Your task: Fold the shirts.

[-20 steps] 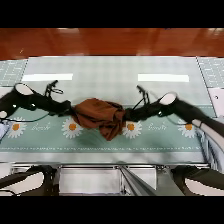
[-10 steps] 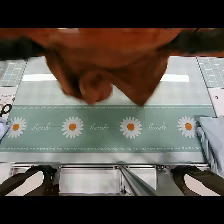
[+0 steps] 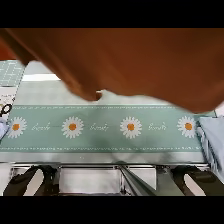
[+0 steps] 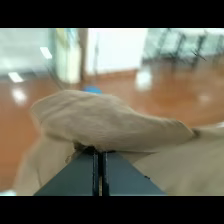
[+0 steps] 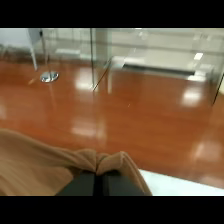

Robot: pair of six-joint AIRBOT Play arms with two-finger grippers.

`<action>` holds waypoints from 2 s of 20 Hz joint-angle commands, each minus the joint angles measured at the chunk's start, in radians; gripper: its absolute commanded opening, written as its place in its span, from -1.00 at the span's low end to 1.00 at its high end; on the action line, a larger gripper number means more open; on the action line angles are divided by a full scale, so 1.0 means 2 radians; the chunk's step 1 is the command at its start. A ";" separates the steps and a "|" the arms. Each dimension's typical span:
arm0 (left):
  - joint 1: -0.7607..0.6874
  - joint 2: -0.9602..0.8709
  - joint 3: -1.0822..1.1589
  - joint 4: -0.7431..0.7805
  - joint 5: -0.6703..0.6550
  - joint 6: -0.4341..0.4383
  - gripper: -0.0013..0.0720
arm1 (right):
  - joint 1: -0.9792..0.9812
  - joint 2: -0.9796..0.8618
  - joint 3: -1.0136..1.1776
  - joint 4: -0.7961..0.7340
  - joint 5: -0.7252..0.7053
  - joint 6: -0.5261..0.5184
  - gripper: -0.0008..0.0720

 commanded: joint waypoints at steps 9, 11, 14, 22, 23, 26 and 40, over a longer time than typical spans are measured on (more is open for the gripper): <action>0.022 0.106 -0.032 0.033 -0.043 -0.040 -0.91 | 0.000 0.080 -0.063 -0.025 0.088 0.028 -0.90; 0.022 0.080 -0.080 -0.012 -0.027 -0.024 -0.91 | 0.000 0.073 -0.137 -0.003 0.039 0.026 -0.90; 0.012 0.011 -0.158 -0.063 -0.027 0.020 -0.91 | 0.000 0.033 -0.246 0.025 -0.007 0.008 -0.90; -0.083 -0.307 -0.207 -0.062 0.150 0.089 -0.91 | -0.015 -0.220 -0.328 0.022 -0.185 -0.017 -0.90; -0.087 -0.342 -0.192 -0.062 0.187 0.089 -0.91 | -0.024 -0.254 -0.321 0.038 -0.214 -0.018 -0.90; -0.098 -0.424 -0.138 -0.062 0.249 0.090 -0.91 | -0.040 -0.354 -0.275 0.090 -0.269 -0.045 -0.90; -0.012 -0.469 -0.040 0.084 -0.038 -0.051 0.41 | -0.128 -0.445 -0.095 0.173 -0.083 -0.048 0.14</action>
